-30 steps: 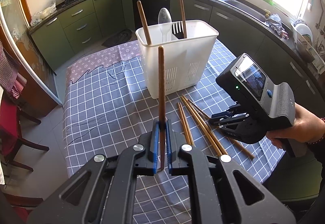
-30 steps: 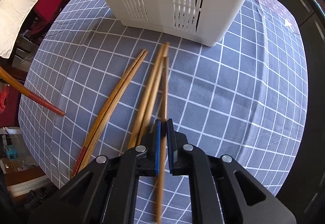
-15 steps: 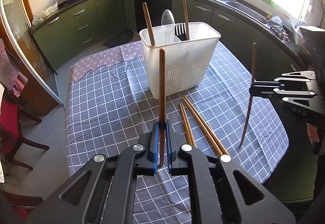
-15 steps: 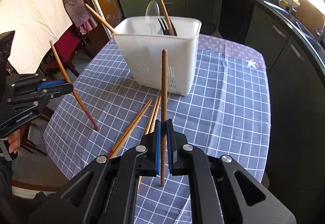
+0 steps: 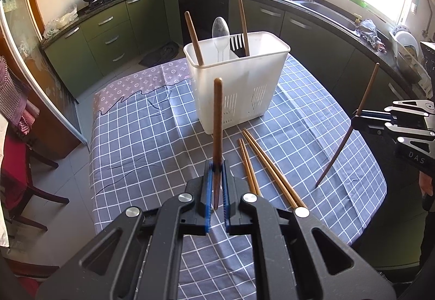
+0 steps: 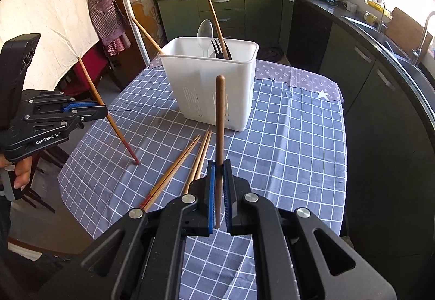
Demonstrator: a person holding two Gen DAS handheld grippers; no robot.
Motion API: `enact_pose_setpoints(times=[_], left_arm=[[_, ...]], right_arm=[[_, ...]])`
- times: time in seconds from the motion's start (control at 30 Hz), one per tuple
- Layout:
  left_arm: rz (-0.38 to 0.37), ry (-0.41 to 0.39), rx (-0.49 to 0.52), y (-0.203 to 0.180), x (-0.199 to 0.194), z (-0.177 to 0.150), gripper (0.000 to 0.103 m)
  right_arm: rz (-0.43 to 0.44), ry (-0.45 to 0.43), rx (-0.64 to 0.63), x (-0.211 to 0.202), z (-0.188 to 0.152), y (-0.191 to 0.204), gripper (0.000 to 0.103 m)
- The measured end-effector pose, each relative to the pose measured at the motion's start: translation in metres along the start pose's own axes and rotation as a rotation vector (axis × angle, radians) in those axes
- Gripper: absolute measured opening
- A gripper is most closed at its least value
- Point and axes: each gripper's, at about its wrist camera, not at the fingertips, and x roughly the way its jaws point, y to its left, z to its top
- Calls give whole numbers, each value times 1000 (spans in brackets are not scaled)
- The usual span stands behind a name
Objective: Organize utensils
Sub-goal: 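Lift the held chopsticks over the white caddy and open both grippers to drop them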
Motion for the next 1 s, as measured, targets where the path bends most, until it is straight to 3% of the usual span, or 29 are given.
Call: enact_pose_setpoints(times=[0.37, 0.6, 0.83, 1.0], left_arm=[[0, -11, 7, -2, -7, 5, 7], [-46, -58, 1, -7, -32, 28, 7], [-65, -241, -2, -17, -89, 75, 7], [-24, -405, -11, -25, -117, 110, 7]], right_arm=[[21, -24, 17, -8, 5, -5, 7], [60, -113, 43, -44, 30, -12, 7], [73, -215, 45, -81, 60, -13, 7], [83, -228, 39, -87, 65, -11, 7]])
